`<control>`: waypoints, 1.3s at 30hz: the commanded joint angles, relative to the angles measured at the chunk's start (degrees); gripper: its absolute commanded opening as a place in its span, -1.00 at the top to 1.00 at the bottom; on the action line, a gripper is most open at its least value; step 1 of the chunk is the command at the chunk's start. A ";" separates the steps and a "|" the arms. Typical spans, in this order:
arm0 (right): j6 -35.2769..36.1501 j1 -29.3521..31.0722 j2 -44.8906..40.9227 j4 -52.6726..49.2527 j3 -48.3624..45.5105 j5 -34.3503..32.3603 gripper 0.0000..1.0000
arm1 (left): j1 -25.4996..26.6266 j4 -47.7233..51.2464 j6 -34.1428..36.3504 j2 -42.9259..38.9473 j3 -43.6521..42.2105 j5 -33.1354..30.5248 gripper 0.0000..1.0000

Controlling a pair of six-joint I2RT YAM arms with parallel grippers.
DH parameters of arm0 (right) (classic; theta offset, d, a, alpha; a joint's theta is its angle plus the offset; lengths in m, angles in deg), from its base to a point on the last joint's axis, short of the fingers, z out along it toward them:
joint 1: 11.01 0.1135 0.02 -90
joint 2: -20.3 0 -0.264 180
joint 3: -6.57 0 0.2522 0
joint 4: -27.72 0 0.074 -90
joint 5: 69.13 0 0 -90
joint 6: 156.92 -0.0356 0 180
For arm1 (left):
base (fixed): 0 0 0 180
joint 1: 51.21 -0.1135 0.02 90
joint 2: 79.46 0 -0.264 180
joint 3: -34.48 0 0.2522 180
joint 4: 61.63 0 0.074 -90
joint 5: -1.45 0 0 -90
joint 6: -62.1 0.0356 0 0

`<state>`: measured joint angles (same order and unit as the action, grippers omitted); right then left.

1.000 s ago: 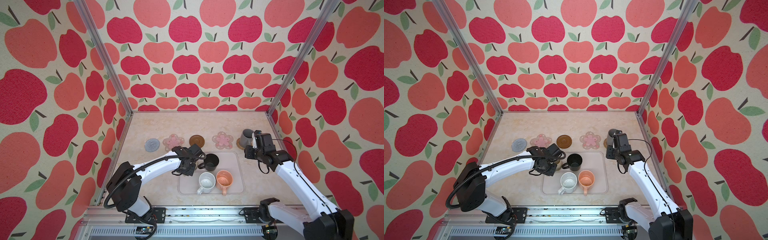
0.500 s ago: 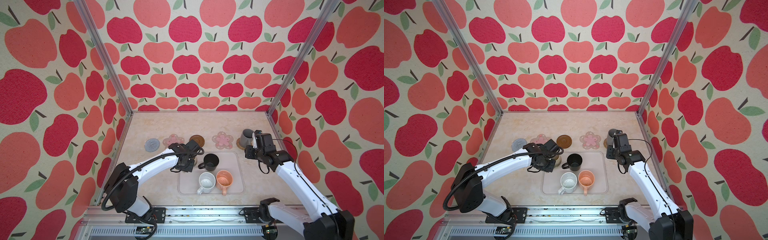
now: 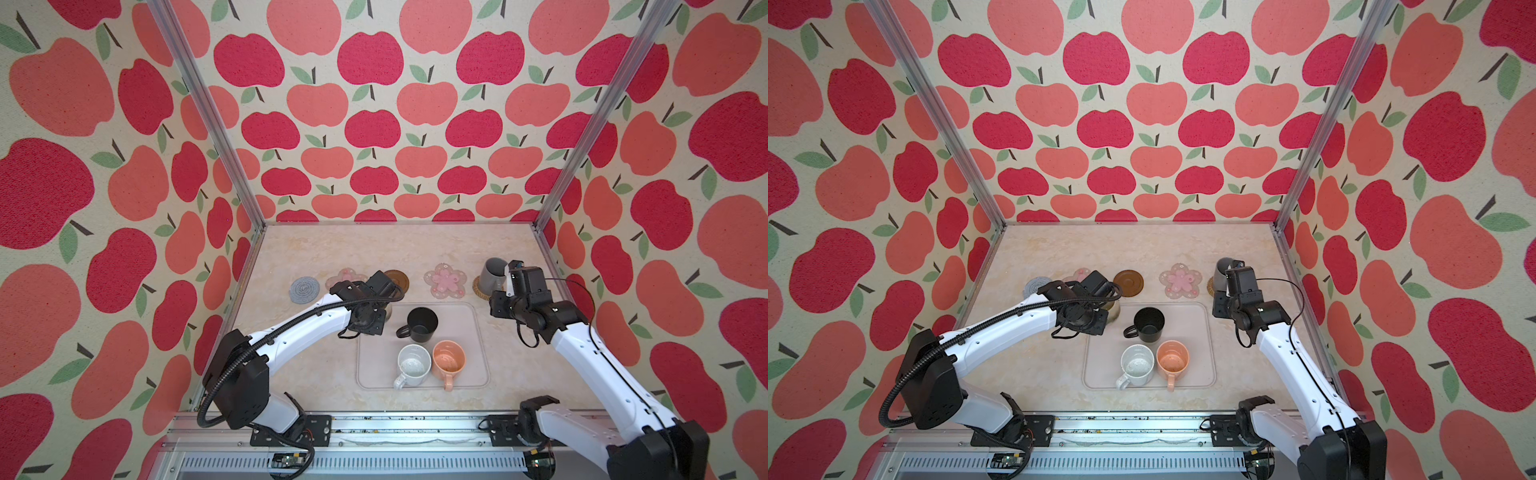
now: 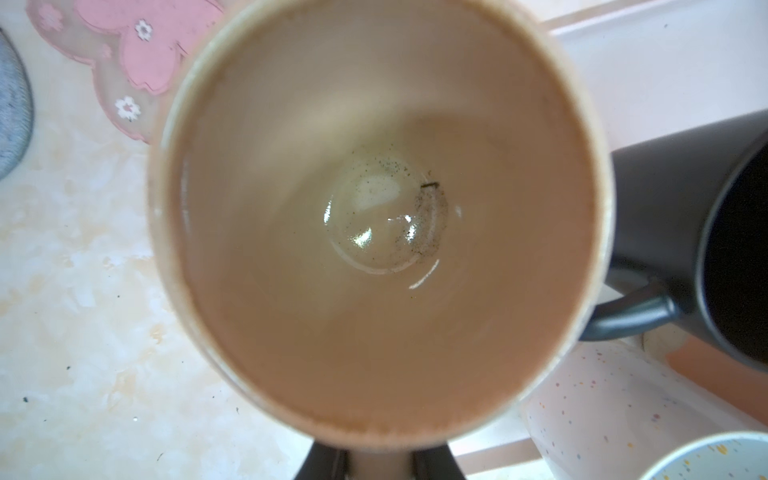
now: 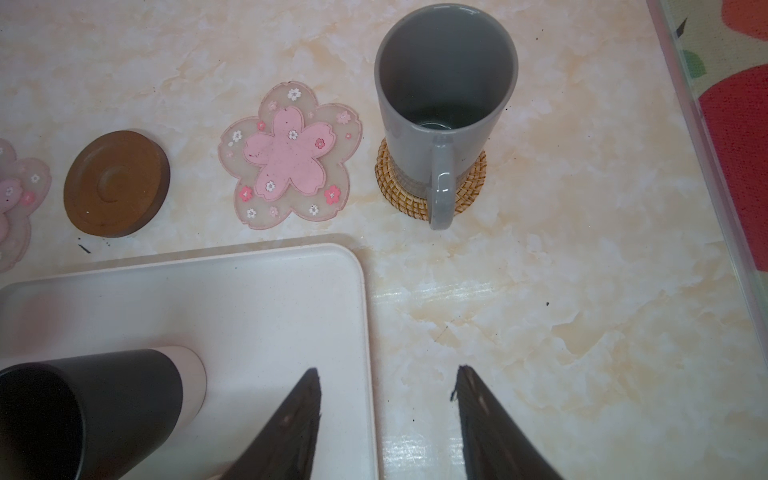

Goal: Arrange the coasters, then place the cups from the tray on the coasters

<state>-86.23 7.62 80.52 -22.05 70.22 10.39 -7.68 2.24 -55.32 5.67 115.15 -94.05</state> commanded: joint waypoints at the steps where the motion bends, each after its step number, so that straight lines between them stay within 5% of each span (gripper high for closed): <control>1: 1.26 0.17 -0.55 -0.07 -0.27 -1.27 -0.10 | -0.68 -4.90 0.85 -1.35 3.96 -3.20 1.00; 39: 3.75 -2.47 -2.00 -0.30 -0.49 -0.96 -0.12 | -4.83 -7.23 2.81 13.95 19.25 -3.28 1.00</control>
<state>-83.58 5.66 78.65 -22.07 70.22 9.38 -12.21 -2.92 -53.64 20.07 130.56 -95.43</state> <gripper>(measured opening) 0.560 0.195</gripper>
